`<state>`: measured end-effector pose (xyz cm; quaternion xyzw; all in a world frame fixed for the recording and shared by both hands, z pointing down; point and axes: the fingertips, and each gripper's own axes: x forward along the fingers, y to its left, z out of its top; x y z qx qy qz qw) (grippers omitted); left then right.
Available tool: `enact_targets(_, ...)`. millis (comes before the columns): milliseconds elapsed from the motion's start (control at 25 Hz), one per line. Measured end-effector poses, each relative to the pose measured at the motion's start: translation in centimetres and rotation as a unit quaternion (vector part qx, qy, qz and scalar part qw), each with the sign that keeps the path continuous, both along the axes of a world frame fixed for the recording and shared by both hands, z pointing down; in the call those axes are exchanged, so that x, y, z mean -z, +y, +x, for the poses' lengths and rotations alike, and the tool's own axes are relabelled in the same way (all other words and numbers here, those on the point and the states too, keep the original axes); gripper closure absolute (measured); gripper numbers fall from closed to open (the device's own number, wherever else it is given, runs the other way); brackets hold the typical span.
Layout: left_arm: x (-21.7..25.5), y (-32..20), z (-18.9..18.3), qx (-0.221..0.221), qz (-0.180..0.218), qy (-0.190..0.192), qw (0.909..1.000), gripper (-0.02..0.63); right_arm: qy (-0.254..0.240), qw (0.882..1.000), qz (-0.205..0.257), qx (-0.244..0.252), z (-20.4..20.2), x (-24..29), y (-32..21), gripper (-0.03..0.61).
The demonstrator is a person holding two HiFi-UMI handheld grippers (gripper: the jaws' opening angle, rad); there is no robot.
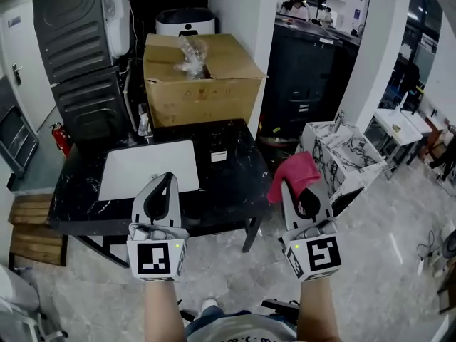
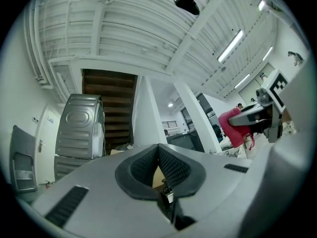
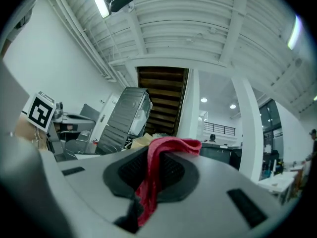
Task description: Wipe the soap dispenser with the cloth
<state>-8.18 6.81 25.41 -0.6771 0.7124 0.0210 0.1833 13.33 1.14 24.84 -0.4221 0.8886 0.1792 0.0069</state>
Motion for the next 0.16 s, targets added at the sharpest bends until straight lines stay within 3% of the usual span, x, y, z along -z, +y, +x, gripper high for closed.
enact_targets(160,0.42,0.85,0.71,0.003,0.000,0.001,1.0000,0.601,0.000,1.000,-0.002,0.001,0.58,0.13,0.71,0.529)
